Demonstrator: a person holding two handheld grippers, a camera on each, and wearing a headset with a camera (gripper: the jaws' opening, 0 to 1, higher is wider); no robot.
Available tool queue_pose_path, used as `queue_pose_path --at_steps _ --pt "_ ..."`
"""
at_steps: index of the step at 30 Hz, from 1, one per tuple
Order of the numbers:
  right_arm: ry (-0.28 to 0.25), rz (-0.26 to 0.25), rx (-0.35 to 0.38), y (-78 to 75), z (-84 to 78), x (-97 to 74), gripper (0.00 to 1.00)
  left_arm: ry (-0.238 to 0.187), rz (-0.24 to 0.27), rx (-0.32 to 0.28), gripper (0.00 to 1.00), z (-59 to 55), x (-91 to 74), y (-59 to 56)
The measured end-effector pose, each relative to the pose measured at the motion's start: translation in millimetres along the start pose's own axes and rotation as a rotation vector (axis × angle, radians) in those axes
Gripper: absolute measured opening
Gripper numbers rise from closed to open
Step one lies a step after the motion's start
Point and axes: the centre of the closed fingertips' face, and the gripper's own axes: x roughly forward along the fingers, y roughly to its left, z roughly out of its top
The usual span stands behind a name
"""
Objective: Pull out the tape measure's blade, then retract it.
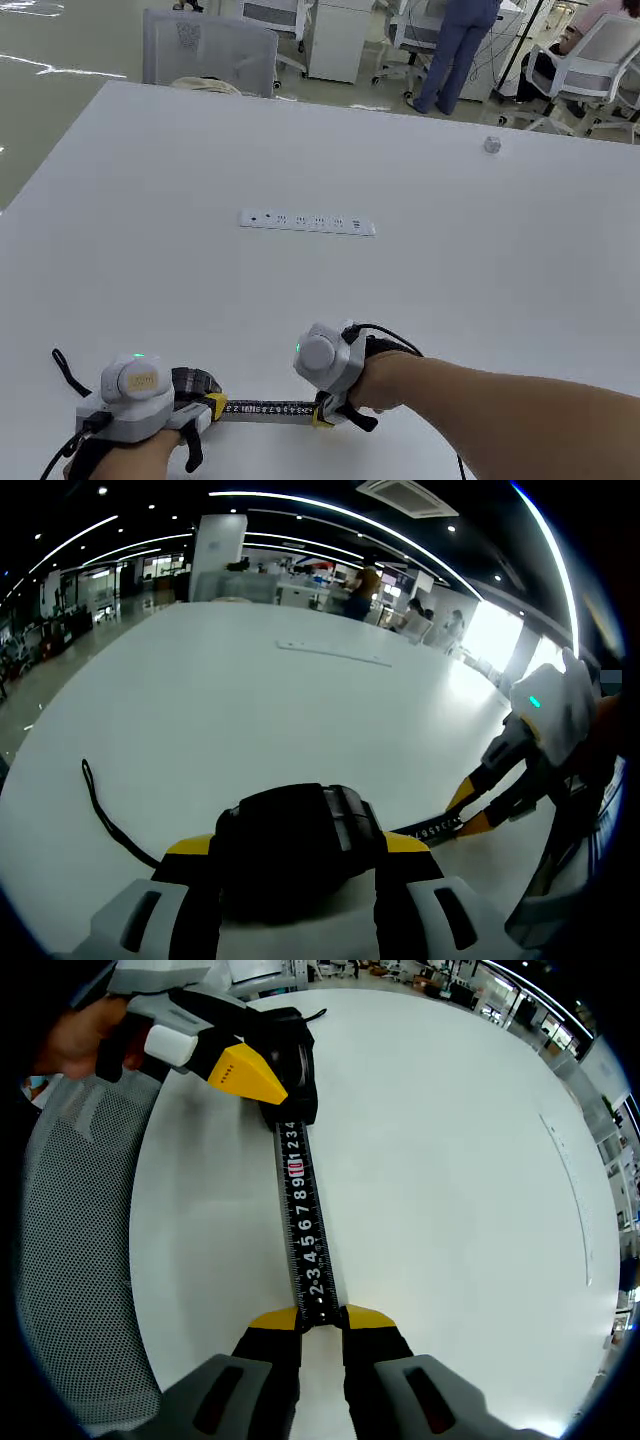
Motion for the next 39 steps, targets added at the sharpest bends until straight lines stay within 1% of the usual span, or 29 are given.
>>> queue_pose_path --at_steps 39 --pt "-0.023 0.006 -0.002 2.0 16.1 4.5 0.15 0.000 -0.006 -0.006 0.58 -0.8 0.1 -0.8"
